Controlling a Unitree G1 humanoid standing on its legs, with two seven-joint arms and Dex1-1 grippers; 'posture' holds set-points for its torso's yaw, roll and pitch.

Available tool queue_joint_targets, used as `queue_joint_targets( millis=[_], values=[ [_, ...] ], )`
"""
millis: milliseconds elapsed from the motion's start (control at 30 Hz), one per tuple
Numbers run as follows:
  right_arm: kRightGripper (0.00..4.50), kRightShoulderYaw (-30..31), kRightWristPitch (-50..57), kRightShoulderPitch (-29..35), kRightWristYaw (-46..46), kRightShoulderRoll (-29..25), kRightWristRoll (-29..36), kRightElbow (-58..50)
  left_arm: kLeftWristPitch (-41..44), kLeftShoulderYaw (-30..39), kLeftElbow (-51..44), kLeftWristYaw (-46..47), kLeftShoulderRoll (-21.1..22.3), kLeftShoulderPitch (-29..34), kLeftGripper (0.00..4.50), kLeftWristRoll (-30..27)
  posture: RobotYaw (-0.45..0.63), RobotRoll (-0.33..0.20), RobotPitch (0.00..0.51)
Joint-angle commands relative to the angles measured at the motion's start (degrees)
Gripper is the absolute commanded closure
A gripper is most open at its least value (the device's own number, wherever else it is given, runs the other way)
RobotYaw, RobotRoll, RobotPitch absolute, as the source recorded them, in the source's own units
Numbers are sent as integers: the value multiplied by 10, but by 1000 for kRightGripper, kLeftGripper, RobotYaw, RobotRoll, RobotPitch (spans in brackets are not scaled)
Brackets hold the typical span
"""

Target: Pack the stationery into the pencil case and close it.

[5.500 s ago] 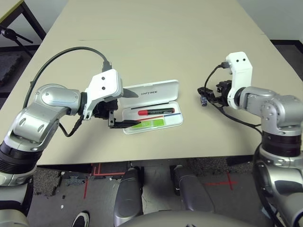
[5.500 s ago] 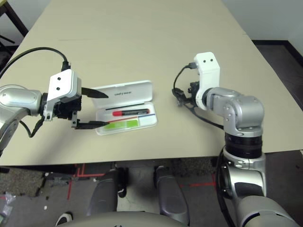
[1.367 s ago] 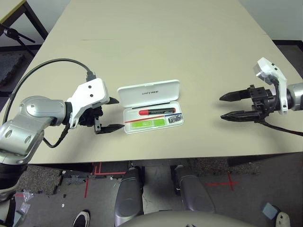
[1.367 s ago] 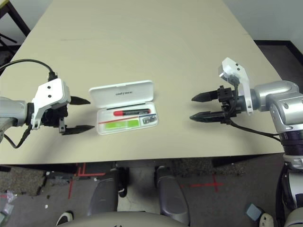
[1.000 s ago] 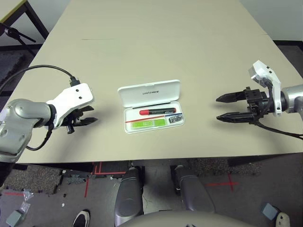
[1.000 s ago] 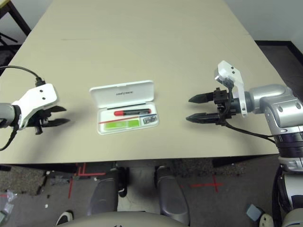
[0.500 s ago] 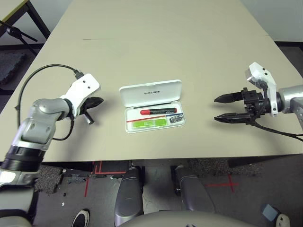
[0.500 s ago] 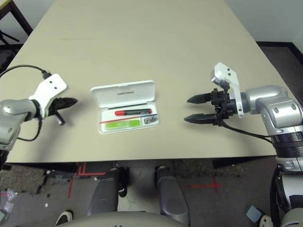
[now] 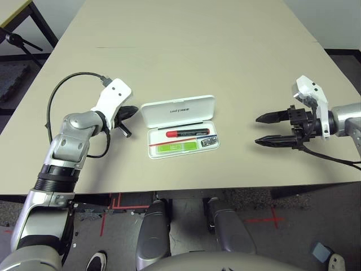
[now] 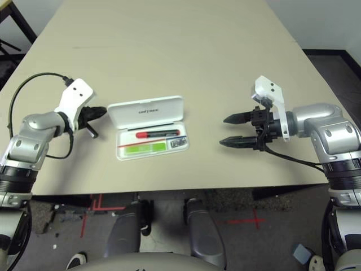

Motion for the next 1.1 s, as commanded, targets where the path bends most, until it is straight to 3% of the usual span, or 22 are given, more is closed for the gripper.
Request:
queue_joint_targets(
  millis=[33, 300, 567, 733, 1100],
  values=[
    [0, -6, -3, 7, 0, -7, 1, -4, 10, -2, -31, -25, -4, 8, 4470, -27, -39, 0, 169],
    [0, -5, -4, 6, -2, -7, -1, -1, 47, 9, -107, -83, -4, 26, 4470, -111, -39, 0, 175],
    [0, -3, -4, 9, -6, -4, -2, -2, 71, -22, -165, -102, -10, 54, 4470, -141, -40, 0, 179],
    [0, -1, -3, 12, -11, 0, -1, -5, 79, -58, -179, -85, -26, 59, 4470, -125, -44, 0, 179],
    [0, 2, -6, 16, -17, 5, -3, -7, 69, -132, -178, -92, 7, 64, 4470, -78, -48, 0, 174]
  ],
)
